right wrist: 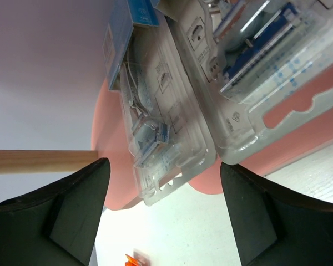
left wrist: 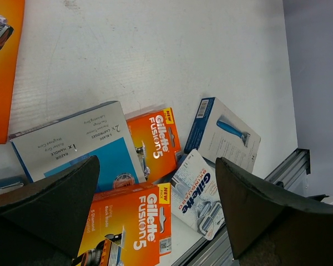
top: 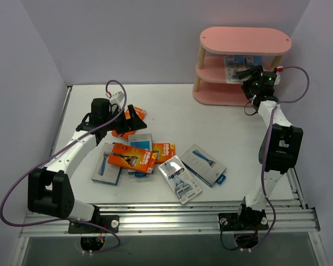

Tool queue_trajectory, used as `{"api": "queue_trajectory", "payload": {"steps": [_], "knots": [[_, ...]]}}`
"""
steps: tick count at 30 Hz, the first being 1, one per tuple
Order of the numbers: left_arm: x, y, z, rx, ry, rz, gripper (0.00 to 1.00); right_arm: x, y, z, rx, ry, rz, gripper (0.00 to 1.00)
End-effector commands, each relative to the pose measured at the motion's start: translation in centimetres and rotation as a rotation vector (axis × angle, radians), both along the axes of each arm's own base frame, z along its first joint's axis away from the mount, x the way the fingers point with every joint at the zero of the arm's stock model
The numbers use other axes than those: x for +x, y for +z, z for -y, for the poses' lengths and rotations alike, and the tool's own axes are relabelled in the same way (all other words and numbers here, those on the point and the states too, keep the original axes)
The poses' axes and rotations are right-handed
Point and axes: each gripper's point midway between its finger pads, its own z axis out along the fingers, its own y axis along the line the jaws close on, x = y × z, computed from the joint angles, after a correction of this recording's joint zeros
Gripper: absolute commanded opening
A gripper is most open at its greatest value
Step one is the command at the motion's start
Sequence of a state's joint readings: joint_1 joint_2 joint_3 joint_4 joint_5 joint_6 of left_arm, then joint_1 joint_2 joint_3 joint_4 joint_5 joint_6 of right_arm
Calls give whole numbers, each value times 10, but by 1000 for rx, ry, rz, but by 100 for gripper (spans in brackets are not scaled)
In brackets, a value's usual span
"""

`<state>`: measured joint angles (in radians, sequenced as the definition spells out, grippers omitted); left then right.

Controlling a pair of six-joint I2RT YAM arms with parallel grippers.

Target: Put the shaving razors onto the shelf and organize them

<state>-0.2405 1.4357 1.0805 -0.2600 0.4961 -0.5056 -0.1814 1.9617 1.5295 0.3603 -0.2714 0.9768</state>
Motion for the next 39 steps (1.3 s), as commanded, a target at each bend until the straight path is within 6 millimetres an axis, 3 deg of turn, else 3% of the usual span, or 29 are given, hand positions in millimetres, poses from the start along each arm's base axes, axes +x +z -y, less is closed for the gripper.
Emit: {"api": "queue_trajectory", "payload": {"steps": [1,6,7,9,10,12,13,14,15,16,20,21,24,25,27,28,29,31,34,35,36,38,39], "knots": [[5,20,5,-6,-34,56,94,-14,36,-2,-29,26,62,76],[6,23,3,0,-31,71,94,-31,54,-11,-40,64,84,77],[6,24,3,2,-29,74,94,-37,65,-13,-46,73,100,77],[6,24,2,8,-26,77,94,-48,63,-16,-50,84,86,78],[6,25,1,10,-24,82,94,-57,74,-19,-57,91,103,78],[7,25,-1,20,-17,87,94,-71,60,-23,-63,102,66,78],[8,25,-3,32,-11,94,94,-83,71,-27,-70,113,87,78],[8,25,-5,41,-3,93,94,-90,70,-32,-70,126,85,78],[11,25,-9,59,16,99,94,-102,52,-38,-68,141,53,77],[11,24,-12,72,23,98,94,-113,59,-46,-77,162,71,76],[15,24,-27,108,73,108,94,-149,35,-98,-129,280,51,74],[16,25,-28,107,77,114,94,-159,28,-130,-153,359,43,74],[17,26,-36,133,114,130,94,-183,7,-176,-225,496,18,72],[17,23,-40,152,125,122,94,-197,3,-208,-240,581,24,71],[20,24,-46,182,150,128,94,-214,-7,-239,-265,662,19,70],[19,26,-48,197,148,137,98,-230,-12,-268,-281,742,16,70],[21,27,-53,214,169,147,85,-238,-16,-281,-296,776,6,70],[19,32,-61,241,199,165,82,-260,-24,-314,-301,868,3,70],[19,38,-78,303,275,188,96,-276,-31,-337,-326,943,-4,70],[18,39,-82,319,296,190,94,-290,-35,-350,-354,999,-10,70],[18,41,-89,340,324,199,94,-292,-27,-358,-375,1022,7,69],[18,42,-94,355,345,197,94,-302,-36,-366,-456,1053,-31,69],[17,42,-94,359,348,198,94,-310,-28,-380,-504,1093,5,69]]}}
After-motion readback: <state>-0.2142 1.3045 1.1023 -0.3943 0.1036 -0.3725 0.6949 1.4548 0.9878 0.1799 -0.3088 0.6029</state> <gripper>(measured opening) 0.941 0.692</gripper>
